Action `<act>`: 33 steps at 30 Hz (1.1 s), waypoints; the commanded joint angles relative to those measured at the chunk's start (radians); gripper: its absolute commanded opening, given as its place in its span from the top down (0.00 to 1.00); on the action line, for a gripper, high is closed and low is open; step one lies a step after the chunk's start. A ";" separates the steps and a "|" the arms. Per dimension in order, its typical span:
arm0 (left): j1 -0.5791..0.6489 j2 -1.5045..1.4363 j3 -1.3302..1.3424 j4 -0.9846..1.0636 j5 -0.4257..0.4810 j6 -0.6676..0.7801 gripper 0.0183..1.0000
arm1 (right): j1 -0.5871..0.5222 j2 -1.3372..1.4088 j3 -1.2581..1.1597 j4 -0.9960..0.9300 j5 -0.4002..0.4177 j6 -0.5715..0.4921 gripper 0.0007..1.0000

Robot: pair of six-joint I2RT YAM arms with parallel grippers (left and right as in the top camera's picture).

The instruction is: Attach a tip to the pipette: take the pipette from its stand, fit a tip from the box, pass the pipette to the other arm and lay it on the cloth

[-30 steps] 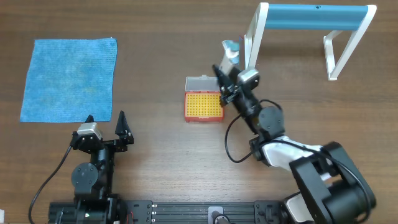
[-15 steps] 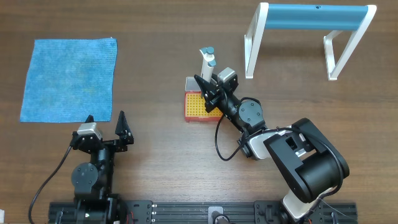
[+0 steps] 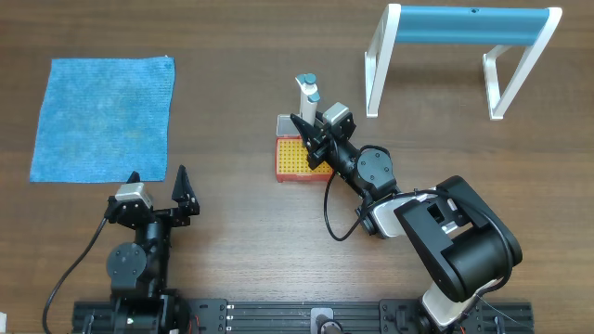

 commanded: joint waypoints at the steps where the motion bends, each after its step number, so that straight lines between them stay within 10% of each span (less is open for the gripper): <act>1: 0.003 -0.005 -0.002 -0.005 0.000 0.016 0.09 | -0.005 0.003 -0.010 -0.005 -0.015 -0.025 0.92; 33: 0.003 -0.005 -0.002 -0.005 0.000 0.016 0.08 | 0.012 0.038 0.034 -0.015 -0.059 -0.050 0.92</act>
